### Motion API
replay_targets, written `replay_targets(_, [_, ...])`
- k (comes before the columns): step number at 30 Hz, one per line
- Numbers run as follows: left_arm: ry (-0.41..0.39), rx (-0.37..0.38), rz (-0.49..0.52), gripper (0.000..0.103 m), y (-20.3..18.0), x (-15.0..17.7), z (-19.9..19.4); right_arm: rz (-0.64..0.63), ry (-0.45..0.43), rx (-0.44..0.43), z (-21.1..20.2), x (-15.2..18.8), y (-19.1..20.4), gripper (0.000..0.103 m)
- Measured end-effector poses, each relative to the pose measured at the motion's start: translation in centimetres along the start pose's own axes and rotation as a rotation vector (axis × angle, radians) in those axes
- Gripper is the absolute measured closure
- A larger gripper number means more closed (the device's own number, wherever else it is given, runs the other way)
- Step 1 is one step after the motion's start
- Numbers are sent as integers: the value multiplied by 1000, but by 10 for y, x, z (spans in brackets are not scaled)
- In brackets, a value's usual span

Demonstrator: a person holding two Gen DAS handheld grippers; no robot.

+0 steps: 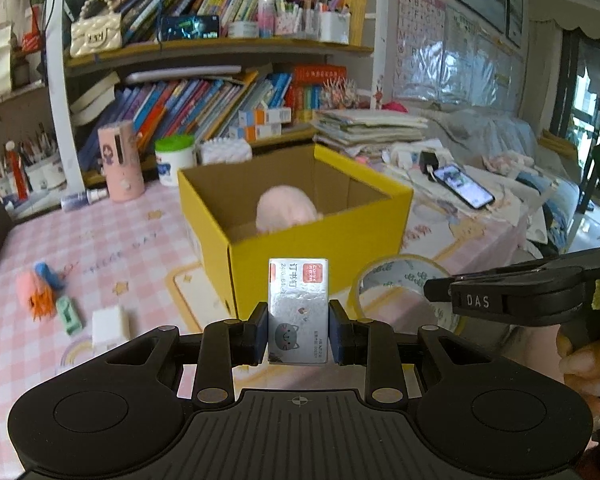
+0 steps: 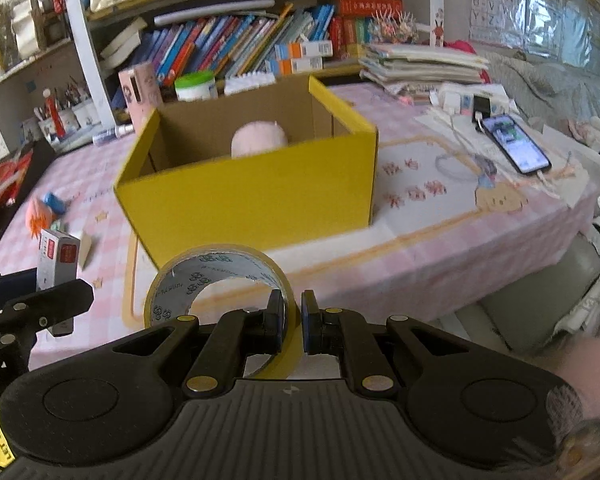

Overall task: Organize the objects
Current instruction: 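Carry the white card with the left tool while the right tool carries the tape roll over the yellow box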

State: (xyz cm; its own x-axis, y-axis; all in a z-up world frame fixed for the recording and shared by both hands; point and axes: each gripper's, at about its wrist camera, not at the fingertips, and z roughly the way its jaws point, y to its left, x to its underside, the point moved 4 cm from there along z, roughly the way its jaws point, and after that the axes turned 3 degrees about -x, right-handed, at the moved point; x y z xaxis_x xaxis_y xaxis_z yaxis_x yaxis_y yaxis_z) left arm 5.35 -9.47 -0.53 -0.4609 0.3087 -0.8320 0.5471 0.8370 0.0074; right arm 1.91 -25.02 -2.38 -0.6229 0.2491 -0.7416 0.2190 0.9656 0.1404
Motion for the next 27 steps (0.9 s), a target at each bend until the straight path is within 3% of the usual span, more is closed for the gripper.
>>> replay_targets(9, [-100,-56,14,75,5,-53,22,-25,-147,-41,5,-75,-11,94])
replay_targets(15, [-101,-95,0,75,5,-75,53,-84,-197,-79,27,-116,-15,94])
replay_targets(27, [7,-150,-5,75,0,-75,113,-241,-115,-125,104,-135,-13,94])
